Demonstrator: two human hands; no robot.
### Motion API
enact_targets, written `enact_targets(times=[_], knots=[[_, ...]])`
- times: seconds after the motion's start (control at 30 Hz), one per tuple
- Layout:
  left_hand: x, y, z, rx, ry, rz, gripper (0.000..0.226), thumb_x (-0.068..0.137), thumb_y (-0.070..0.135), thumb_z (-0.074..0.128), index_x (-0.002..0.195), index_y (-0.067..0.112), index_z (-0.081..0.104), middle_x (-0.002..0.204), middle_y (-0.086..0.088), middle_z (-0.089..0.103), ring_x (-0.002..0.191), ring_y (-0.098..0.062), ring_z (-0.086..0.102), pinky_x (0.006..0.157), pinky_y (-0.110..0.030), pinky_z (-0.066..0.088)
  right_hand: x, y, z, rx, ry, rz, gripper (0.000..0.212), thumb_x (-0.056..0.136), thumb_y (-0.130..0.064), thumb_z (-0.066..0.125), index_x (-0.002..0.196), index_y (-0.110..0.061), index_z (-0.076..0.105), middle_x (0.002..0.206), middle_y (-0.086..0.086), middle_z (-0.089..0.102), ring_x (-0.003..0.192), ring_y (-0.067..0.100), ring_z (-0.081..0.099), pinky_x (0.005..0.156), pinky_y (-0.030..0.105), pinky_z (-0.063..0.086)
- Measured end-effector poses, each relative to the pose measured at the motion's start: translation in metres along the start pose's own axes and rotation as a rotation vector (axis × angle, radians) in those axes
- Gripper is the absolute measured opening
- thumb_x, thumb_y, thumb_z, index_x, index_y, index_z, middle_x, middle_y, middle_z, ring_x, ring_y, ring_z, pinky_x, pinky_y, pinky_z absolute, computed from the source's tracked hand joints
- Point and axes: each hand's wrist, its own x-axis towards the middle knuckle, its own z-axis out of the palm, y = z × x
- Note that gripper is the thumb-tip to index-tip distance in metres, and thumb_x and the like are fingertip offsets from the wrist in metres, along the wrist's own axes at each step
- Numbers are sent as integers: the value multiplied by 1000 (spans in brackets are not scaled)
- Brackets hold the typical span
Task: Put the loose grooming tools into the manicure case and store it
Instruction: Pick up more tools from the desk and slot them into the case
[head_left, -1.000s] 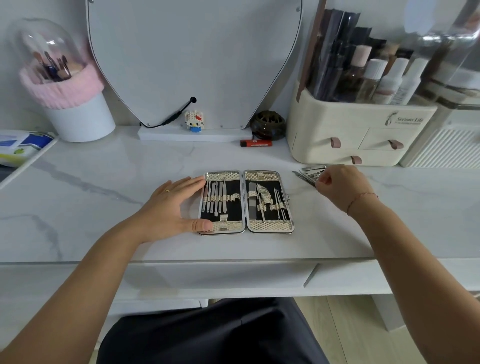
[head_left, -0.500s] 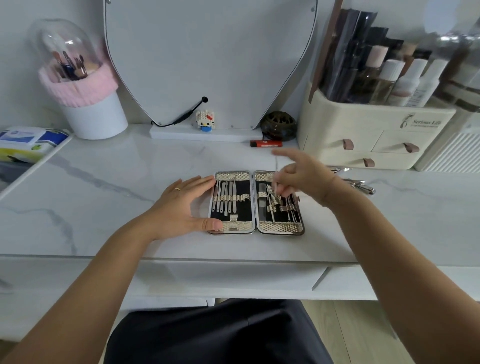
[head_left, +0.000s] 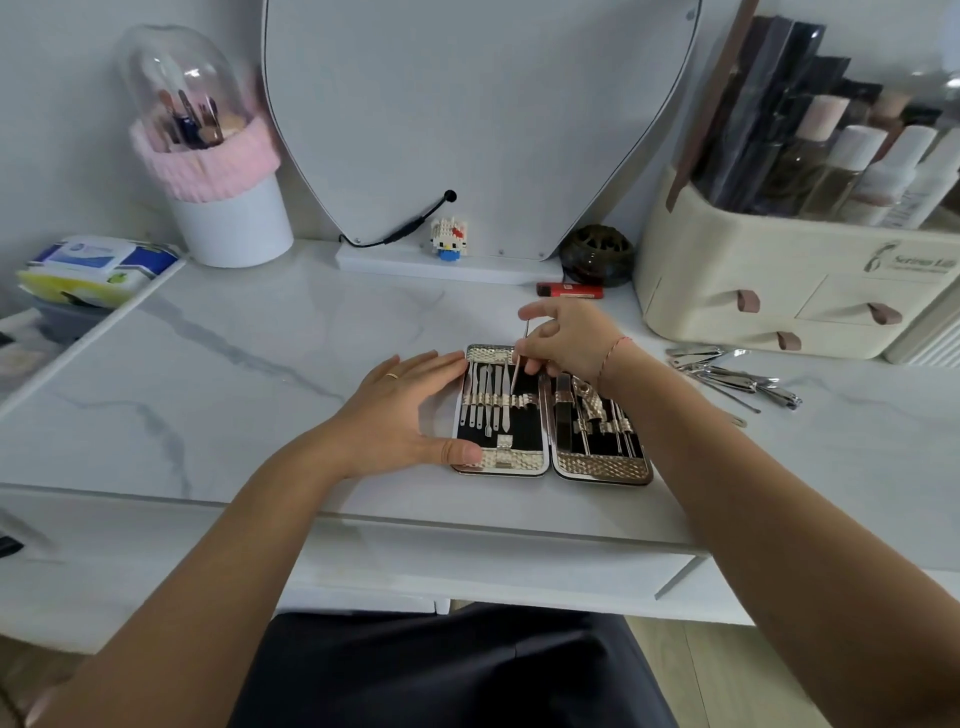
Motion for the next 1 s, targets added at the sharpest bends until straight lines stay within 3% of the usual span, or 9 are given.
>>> enact_targets(times=[0.47, 0.6, 0.7, 0.77, 0.83, 1.0], knots=[[-1, 1, -1, -8, -13, -7, 118, 48, 96, 38, 147, 37, 11, 155, 18, 11, 143, -4, 4, 117, -36, -1, 0, 0, 0, -47, 8, 8, 35, 83, -11, 66, 114, -9, 50, 64, 6, 63, 37, 4, 45, 40, 21, 40], [-2, 2, -2, -13, -13, -3, 117, 49, 95, 39, 147, 38, 11, 155, 18, 12, 143, -4, 4, 117, -36, -1, 2, 4, -1, -94, 50, -31, 28, 82, -14, 67, 109, -10, 60, 75, 9, 65, 57, 15, 53, 50, 27, 46], [-2, 2, -2, -23, -11, -2, 115, 49, 95, 40, 146, 40, 12, 155, 19, 12, 142, -2, 4, 117, -35, -2, 3, 7, -3, -167, 99, -60, 21, 85, -18, 63, 105, -13, 69, 93, 7, 68, 75, 15, 59, 70, 27, 50], [-2, 1, -1, -26, -13, -3, 115, 49, 94, 41, 146, 40, 12, 155, 19, 12, 142, -2, 4, 117, -34, -2, 2, 7, -4, -161, 95, -69, 21, 87, -16, 59, 105, -13, 70, 85, -2, 66, 70, 7, 57, 70, 21, 48], [-2, 1, -1, -22, -16, -5, 115, 49, 94, 42, 146, 40, 12, 155, 18, 12, 142, -2, 4, 117, -34, -2, 0, 5, -3, -172, 80, -70, 21, 89, -14, 56, 103, -12, 71, 70, -8, 61, 57, 3, 50, 56, 12, 42], [-1, 1, -1, -19, -20, -9, 115, 50, 93, 42, 147, 39, 11, 155, 18, 12, 142, -2, 3, 116, -33, -3, -3, 3, -3, -177, 71, -67, 24, 91, -13, 53, 106, -10, 71, 55, -12, 51, 45, 3, 43, 47, 12, 36]])
